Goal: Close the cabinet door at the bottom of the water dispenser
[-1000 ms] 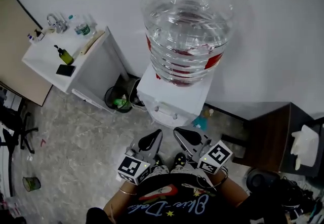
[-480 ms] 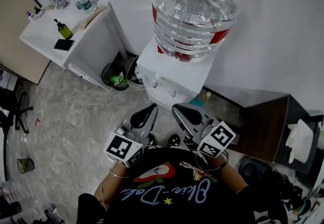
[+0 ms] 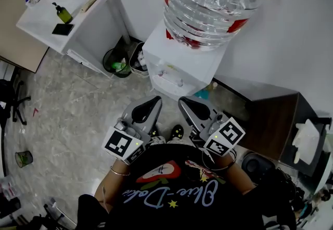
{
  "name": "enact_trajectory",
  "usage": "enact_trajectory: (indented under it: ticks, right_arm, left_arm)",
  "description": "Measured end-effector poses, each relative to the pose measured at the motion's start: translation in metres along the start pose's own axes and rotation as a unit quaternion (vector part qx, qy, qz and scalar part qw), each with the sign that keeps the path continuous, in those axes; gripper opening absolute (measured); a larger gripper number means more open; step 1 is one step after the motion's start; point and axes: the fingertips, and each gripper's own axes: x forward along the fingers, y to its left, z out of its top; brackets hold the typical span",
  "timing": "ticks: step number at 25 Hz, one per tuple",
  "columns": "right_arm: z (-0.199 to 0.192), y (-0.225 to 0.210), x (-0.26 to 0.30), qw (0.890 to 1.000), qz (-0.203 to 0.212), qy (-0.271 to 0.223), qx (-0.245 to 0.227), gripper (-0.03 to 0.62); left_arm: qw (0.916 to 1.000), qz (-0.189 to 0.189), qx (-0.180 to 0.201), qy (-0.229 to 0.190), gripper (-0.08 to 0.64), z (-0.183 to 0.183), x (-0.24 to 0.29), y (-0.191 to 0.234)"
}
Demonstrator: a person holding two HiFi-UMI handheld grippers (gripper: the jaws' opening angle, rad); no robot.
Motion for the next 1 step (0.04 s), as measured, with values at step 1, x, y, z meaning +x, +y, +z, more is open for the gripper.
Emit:
enact_trajectory:
  ticks: [1]
  right_arm:
    - [0.0001,-0.0002,0.003,1.0,0.0,0.0,-0.002,0.015]
  left_arm:
    - [1.0,-0.004,-0.001,-0.006,-0.003,0.0018,-0.0009,0.0024]
